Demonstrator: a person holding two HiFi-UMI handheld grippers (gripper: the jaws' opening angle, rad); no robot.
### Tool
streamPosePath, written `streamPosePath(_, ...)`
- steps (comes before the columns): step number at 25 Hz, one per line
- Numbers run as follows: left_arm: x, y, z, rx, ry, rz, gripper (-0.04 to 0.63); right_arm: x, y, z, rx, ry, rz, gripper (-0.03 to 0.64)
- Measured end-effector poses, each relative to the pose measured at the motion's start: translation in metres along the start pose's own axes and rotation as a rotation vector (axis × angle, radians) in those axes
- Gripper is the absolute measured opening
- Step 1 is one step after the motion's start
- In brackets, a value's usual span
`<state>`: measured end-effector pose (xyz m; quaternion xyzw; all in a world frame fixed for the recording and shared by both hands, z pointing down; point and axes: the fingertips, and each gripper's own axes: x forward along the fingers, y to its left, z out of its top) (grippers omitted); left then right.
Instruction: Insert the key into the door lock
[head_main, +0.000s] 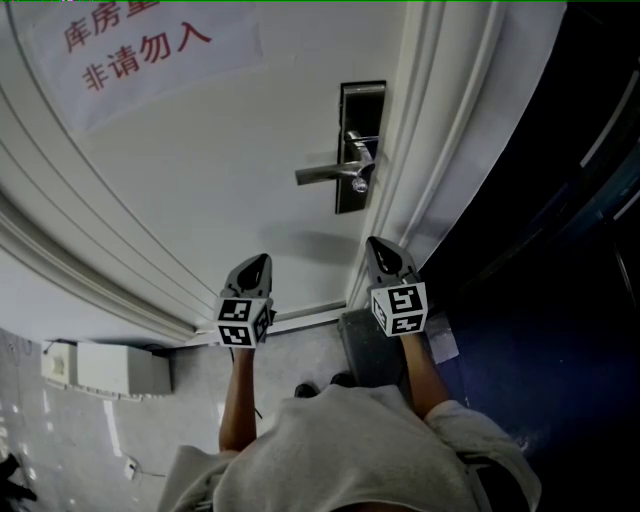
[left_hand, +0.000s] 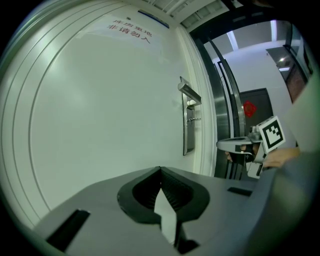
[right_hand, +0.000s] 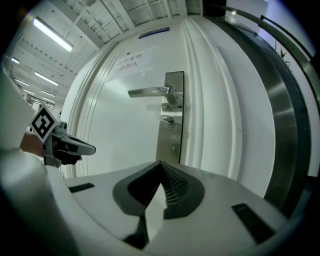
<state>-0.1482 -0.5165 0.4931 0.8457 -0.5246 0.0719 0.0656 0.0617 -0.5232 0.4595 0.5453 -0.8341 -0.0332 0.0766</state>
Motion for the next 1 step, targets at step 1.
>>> streamPosePath(1, 0.0001, -0.0003, 0.0001, 0.000, 0.000, 0.000, 0.017, 0.0005, 0.0003, 0.0003, -0.001, 0.000, 0.001, 0.022)
